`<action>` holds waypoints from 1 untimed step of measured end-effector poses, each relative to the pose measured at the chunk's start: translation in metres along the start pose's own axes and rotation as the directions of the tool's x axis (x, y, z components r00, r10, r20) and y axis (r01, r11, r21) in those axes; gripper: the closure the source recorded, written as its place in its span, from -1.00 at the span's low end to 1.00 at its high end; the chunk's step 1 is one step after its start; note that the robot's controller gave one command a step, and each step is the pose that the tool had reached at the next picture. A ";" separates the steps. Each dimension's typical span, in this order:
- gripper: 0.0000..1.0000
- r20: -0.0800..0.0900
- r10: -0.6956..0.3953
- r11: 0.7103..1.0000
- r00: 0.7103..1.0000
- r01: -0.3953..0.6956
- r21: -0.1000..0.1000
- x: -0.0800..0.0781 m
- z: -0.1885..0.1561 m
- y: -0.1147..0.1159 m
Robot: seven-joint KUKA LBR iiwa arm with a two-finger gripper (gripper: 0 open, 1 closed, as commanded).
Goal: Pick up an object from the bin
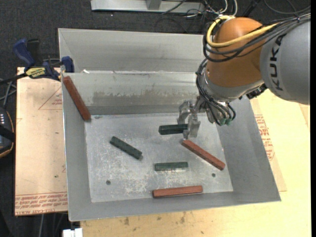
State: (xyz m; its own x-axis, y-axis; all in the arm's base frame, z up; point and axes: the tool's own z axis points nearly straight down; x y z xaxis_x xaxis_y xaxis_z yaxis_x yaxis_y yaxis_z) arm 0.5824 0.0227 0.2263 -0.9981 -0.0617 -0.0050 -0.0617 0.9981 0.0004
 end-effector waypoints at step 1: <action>1.00 -0.001 0.000 1.000 1.000 0.000 0.000 0.000 0.001 0.000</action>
Offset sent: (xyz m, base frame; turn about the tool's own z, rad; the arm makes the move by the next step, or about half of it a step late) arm -0.0130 0.0135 -0.0077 -0.0657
